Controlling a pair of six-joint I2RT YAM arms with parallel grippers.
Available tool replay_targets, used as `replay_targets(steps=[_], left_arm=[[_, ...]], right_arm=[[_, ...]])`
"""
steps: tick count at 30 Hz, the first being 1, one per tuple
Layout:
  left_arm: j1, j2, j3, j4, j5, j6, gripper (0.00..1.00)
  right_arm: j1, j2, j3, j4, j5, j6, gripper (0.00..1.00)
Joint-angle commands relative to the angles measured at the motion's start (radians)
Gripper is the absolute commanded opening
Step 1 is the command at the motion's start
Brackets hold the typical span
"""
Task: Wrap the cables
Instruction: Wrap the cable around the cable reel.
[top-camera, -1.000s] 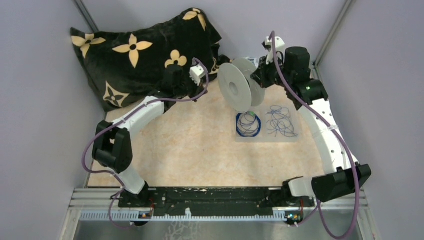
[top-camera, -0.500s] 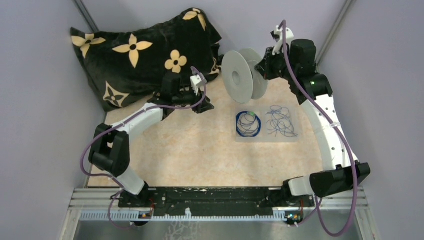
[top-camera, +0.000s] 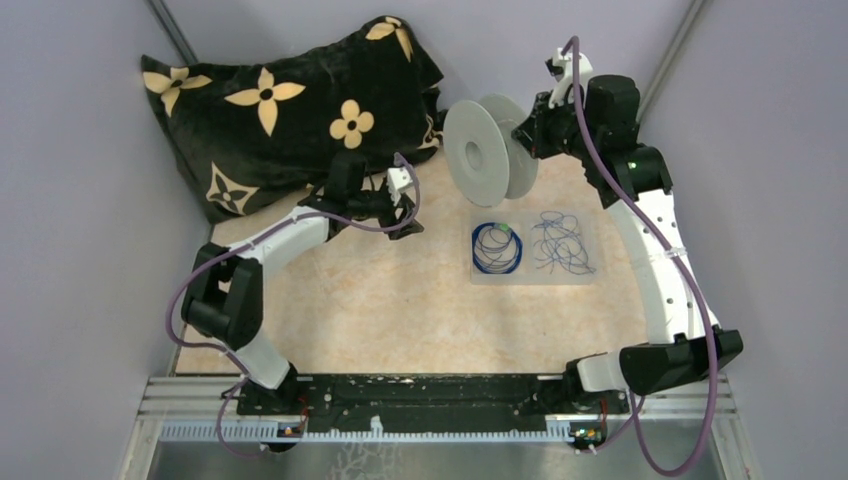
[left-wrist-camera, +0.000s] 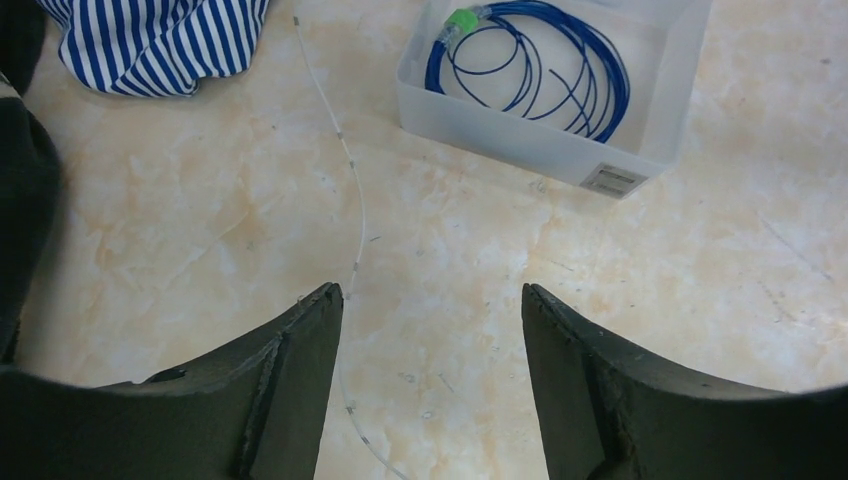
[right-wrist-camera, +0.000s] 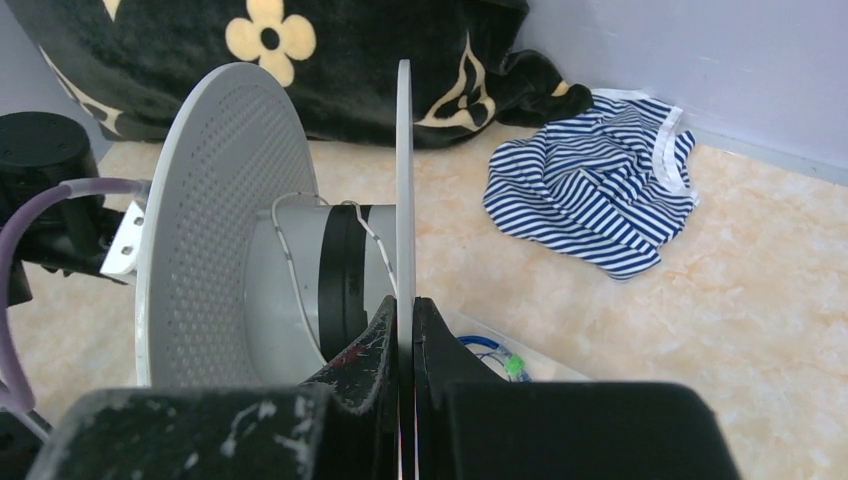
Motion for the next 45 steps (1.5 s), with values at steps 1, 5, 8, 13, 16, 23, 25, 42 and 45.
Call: replay_targets(steps=[1,5,8,13,16,23,25,42,45], left_arm=[[0.004,0.061,0.068,-0.088,-0.023,0.16,0.73],[0.004,0.104,0.084,-0.102,-0.003,0.208,0.73],[0.004,0.148,0.111,-0.103,-0.027,0.214,0.72],[0.003,0.214,0.149,-0.088,-0.038,0.236,0.69],[0.003,0.256,0.183,-0.089,-0.035,0.235,0.6],[0.002,0.279,0.203,-0.106,0.017,0.207,0.24],[0.001,0.264,0.188,-0.109,0.02,0.213,0.12],[-0.232,0.035,0.062,-0.385,-0.089,0.431,0.0],[-0.305,0.013,0.091,-0.408,-0.1,0.434,0.0]], right_arm=[[-0.005,-0.053,0.081,0.064,-0.03,0.009,0.0],[-0.005,-0.059,0.083,0.062,-0.031,0.003,0.0],[-0.006,-0.061,0.086,0.058,-0.037,0.005,0.0],[-0.006,-0.064,0.081,0.052,-0.044,0.007,0.0],[-0.006,-0.069,0.074,0.053,-0.043,0.007,0.0],[-0.005,-0.062,0.076,0.062,-0.001,0.0,0.0],[-0.007,-0.054,0.079,0.071,0.019,0.001,0.0],[-0.022,0.069,0.08,0.215,0.183,0.085,0.0],[-0.022,0.085,0.057,0.23,0.218,0.07,0.0]])
